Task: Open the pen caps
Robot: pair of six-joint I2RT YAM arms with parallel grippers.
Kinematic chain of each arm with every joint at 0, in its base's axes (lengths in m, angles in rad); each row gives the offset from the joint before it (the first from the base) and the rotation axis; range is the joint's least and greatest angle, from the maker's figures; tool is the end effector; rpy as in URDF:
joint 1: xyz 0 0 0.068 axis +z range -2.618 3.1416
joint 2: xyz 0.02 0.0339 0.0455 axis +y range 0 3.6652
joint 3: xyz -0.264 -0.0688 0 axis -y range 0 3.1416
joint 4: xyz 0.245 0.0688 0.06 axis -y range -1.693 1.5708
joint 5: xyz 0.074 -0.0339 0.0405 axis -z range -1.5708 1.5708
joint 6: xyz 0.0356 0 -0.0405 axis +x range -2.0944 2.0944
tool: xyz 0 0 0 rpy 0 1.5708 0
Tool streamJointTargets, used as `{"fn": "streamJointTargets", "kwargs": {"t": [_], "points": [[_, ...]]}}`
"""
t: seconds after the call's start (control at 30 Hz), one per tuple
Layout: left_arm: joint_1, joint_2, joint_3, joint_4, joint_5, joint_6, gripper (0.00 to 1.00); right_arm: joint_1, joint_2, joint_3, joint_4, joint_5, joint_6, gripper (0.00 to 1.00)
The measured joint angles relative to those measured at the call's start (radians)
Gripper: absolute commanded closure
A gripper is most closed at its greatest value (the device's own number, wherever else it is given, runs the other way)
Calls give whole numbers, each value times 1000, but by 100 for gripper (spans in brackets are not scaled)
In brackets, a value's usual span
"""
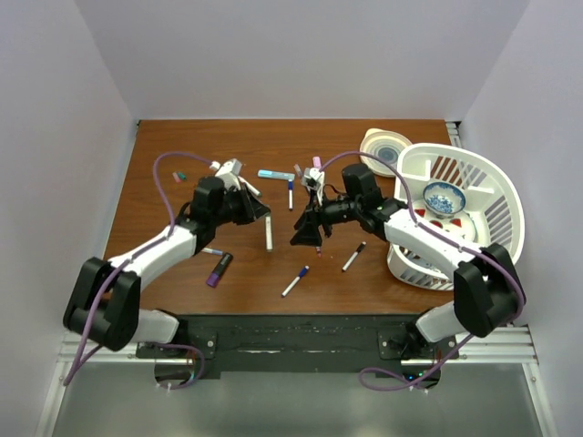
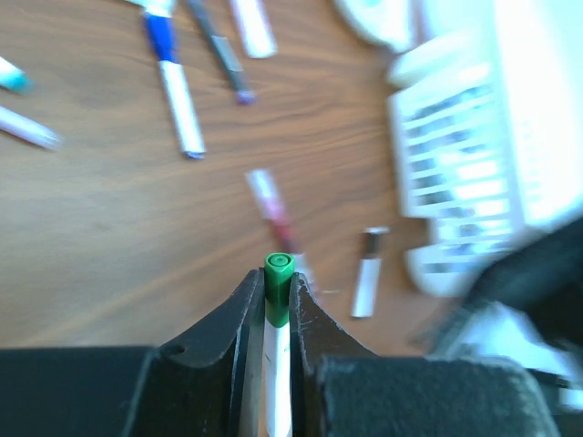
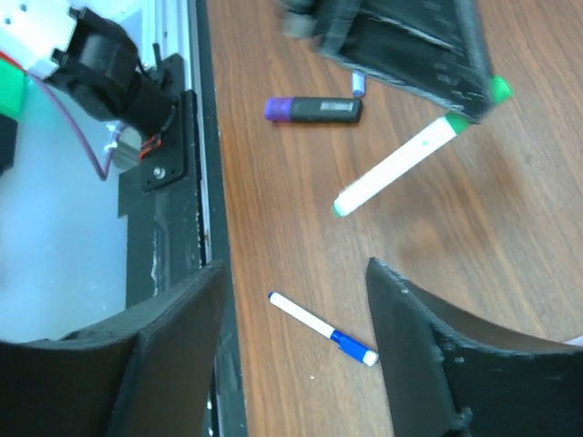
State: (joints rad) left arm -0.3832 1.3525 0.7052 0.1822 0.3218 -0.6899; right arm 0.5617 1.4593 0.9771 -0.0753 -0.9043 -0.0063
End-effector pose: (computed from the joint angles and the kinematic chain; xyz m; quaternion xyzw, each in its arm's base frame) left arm 0.2655 -0.1192 0.2230 -0.0452 0.8430 -0.3821 0.3758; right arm 0.2534 0.1925 0.2646 -0.4239 0.6956 0.4870 0.3150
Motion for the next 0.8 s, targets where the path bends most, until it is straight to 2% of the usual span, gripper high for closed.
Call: {"fn": "streamJointTargets", "kwargs": {"t": [0.1,0.2,0.37,0.5,0.63,0.67,0.73,0.77,0.8], "points": [[-9,-23,-148,251,42,-177,100,0,14,-41,84,32,77,25],[-31,-8,-272,417,47,-327,100,0,33,-73,153,77,160,28],[-79,9,-326,572,47,-454,100,0,76,-94,237,144,276,33],[-97,9,-326,661,39,-495,100,6,119,-96,264,179,325,39],[-100,9,-333,687,23,-503,100,26,134,-96,275,181,354,58],[-100,9,-337,690,18,-504,100,34,135,-96,278,180,360,68],[-101,9,-343,692,9,-504,100,44,138,-95,279,178,364,77],[-101,9,-344,692,5,-504,100,50,139,-95,278,175,366,89],[-102,9,-345,692,0,-504,100,55,139,-94,277,174,365,96]]}}
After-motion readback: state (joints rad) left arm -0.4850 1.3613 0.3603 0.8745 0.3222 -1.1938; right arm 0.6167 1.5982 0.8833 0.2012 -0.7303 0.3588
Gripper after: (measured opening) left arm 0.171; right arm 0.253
